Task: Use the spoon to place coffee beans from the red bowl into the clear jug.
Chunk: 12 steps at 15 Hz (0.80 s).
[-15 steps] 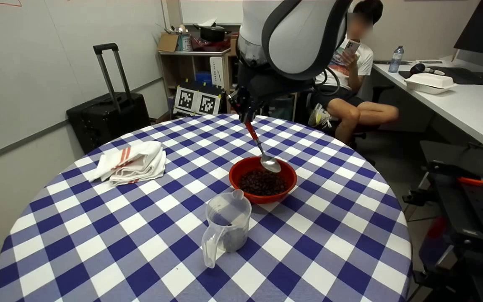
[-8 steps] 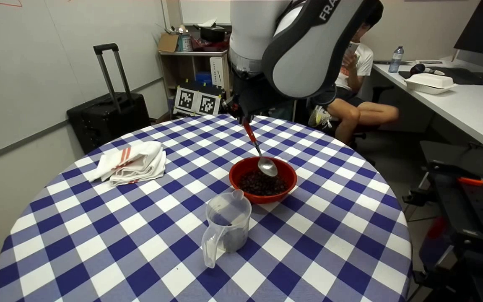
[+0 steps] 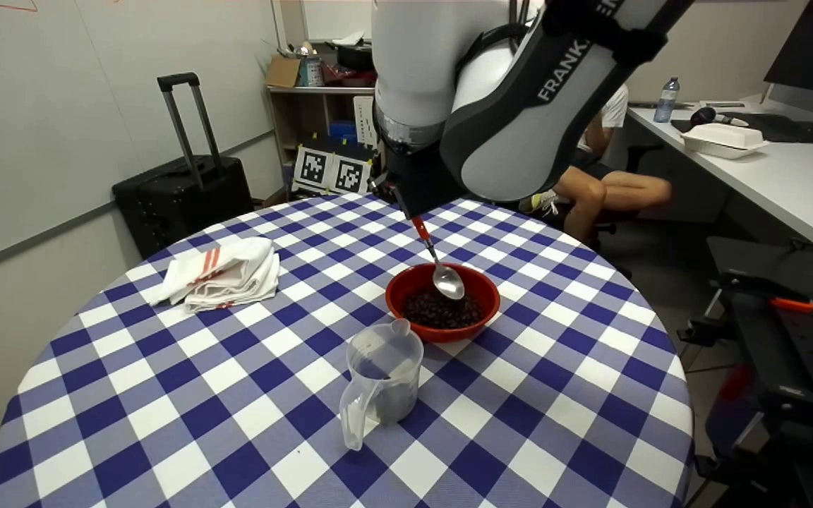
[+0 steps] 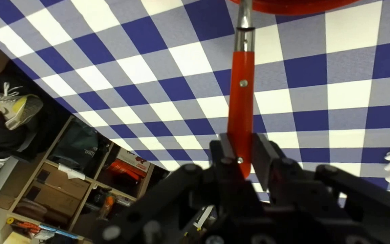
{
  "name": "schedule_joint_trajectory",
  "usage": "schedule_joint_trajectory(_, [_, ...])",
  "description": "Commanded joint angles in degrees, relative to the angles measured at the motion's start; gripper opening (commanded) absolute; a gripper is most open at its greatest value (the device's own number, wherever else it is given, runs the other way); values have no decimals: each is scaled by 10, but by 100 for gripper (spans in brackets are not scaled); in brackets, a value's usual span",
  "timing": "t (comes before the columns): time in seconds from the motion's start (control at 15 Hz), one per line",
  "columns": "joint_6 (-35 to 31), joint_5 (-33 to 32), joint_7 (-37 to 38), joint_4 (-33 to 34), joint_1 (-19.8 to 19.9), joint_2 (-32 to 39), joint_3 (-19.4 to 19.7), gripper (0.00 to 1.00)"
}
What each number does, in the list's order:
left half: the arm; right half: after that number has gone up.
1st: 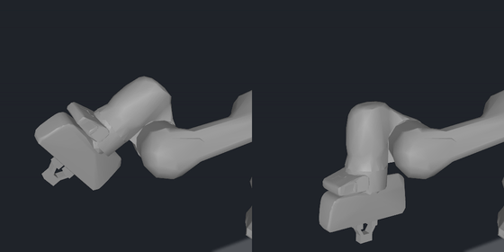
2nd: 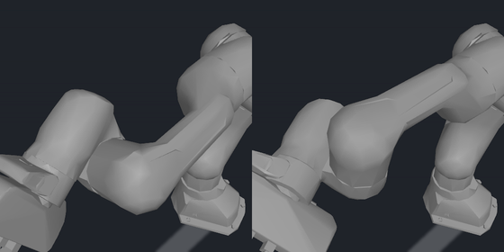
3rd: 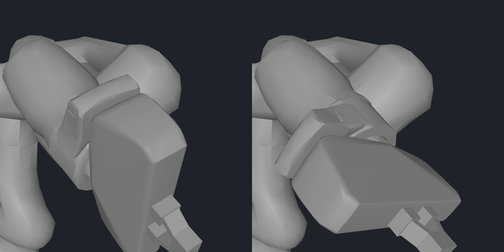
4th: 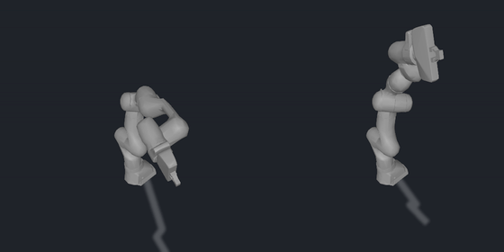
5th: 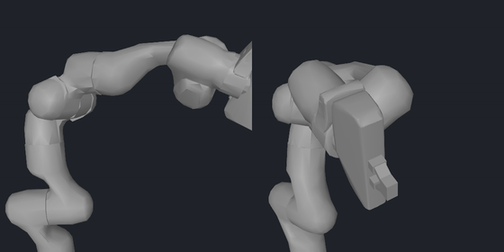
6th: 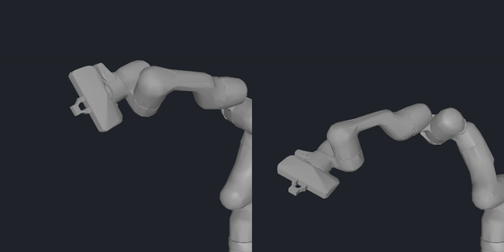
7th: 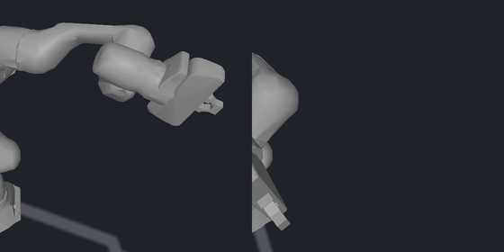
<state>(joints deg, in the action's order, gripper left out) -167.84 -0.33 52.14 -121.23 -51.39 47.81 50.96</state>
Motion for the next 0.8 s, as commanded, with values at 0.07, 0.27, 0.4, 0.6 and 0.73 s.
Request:
schedule_joint_trajectory(0.07, [9,5,30,20,-37,49,35,5])
schedule_joint_trajectory(0.27, [11,7,33,26,-49,69,45,5])
schedule_joint_trajectory(0.4, [12,9,32,31,-51,76,47,5])
schedule_joint_trajectory(0.6, [12,10,29,38,-54,86,45,5])
schedule_joint_trajectory(0.73, [12,10,26,41,-57,88,42,5])
